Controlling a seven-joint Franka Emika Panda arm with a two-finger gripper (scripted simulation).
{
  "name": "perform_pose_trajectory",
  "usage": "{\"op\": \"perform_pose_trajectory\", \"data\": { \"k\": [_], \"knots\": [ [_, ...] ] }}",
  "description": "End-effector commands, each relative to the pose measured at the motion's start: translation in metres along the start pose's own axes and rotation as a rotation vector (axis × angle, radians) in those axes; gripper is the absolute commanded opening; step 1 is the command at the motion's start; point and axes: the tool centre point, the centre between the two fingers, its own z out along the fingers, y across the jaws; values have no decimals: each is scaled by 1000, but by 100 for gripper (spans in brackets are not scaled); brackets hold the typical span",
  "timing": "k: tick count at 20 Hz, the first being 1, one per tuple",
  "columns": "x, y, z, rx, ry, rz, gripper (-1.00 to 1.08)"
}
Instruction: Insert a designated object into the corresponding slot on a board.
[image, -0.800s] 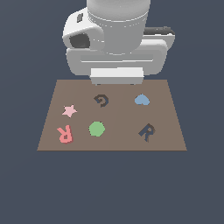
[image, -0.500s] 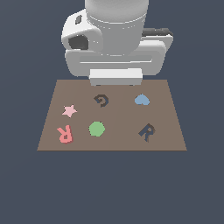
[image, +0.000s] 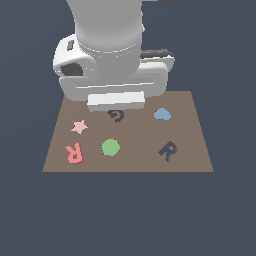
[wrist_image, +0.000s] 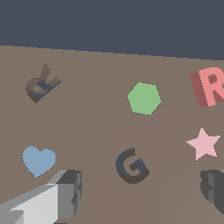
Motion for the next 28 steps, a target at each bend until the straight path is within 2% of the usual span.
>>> {"op": "perform_pose_trajectory", "data": {
  "k": [1, 16, 28],
  "knots": [
    [5, 14, 9, -1, 0, -25, 100],
    [57, 106, 70, -5, 6, -209, 100],
    [83, 136, 92, -7, 8, -278, 100]
  ]
}}
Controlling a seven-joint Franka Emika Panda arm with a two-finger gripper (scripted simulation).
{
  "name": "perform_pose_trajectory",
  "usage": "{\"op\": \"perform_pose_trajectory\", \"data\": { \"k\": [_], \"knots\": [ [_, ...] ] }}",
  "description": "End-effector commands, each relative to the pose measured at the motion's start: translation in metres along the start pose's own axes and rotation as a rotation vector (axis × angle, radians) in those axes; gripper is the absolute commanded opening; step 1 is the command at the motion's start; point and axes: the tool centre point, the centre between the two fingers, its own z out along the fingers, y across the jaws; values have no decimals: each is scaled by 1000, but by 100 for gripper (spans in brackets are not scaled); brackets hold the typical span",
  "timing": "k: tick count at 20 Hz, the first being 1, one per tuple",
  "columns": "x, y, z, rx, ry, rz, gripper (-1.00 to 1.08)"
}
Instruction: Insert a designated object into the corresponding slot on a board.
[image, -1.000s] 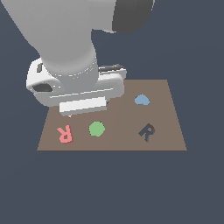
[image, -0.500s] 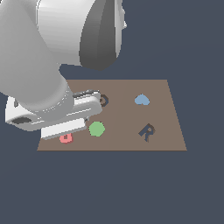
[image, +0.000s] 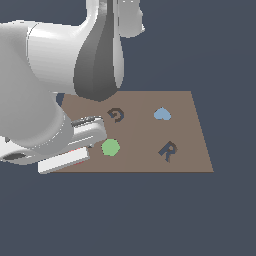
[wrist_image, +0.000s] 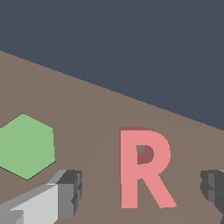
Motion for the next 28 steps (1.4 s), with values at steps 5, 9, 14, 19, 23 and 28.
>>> {"op": "perform_pose_trajectory", "data": {
  "k": [5, 9, 14, 19, 23, 28],
  "knots": [
    [4, 6, 4, -1, 1, -14, 100],
    [4, 6, 4, 0, 1, -13, 100],
    [5, 7, 17, 0, 1, -14, 100],
    [5, 7, 24, -1, 1, -15, -100],
    [5, 7, 24, -1, 1, -15, -100],
    [5, 7, 24, -1, 1, -15, -100]
  ]
}}
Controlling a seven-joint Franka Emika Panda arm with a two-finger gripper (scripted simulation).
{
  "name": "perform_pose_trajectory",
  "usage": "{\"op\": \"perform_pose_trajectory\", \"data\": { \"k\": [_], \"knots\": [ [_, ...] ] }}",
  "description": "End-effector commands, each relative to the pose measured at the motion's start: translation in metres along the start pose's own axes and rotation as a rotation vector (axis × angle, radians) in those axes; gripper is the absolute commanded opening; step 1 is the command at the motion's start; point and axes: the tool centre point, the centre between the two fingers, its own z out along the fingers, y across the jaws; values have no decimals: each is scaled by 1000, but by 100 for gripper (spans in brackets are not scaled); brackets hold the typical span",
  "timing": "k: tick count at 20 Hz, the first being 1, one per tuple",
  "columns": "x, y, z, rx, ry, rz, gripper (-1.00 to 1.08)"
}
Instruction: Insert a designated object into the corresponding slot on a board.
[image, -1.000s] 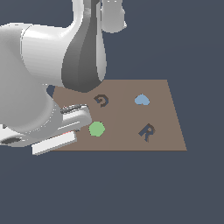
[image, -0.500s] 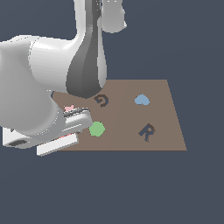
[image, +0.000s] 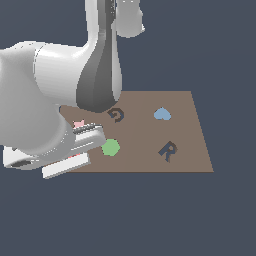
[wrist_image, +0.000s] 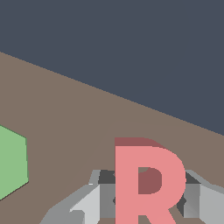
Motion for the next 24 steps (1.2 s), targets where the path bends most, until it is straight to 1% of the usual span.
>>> {"op": "perform_pose_trajectory", "data": {
  "k": [1, 8, 13, 18, 24],
  "knots": [
    [0, 0, 0, 0, 0, 0, -100],
    [1, 0, -3, 0, -1, -4, -100],
    [7, -2, -3, 0, 0, -43, -100],
    [20, -6, -4, 0, 0, -125, -100],
    [43, -17, -4, 0, 0, -279, -100]
  ]
}}
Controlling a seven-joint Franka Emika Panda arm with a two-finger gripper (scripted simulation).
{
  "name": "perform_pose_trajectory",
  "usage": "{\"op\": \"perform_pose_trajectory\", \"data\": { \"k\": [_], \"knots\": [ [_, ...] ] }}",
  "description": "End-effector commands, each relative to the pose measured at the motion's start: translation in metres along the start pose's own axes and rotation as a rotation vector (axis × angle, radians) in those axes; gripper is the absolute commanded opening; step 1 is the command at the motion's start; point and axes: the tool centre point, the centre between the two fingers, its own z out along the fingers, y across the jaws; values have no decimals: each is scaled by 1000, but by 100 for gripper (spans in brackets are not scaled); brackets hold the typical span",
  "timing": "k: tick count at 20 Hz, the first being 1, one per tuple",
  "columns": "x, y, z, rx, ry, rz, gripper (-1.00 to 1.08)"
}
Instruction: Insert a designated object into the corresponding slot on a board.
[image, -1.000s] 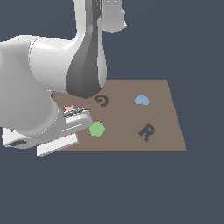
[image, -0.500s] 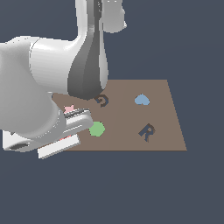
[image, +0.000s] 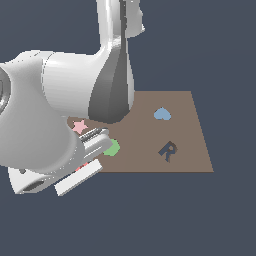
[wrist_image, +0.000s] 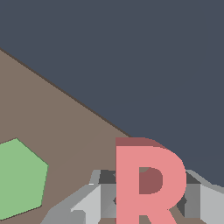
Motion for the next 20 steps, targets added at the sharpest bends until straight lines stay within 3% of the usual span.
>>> {"op": "perform_pose_trajectory", "data": {
  "k": [1, 20],
  "knots": [
    [12, -4, -1, 0, 0, -75, -100],
    [91, -58, -3, -1, 0, -651, -100]
  ]
}}
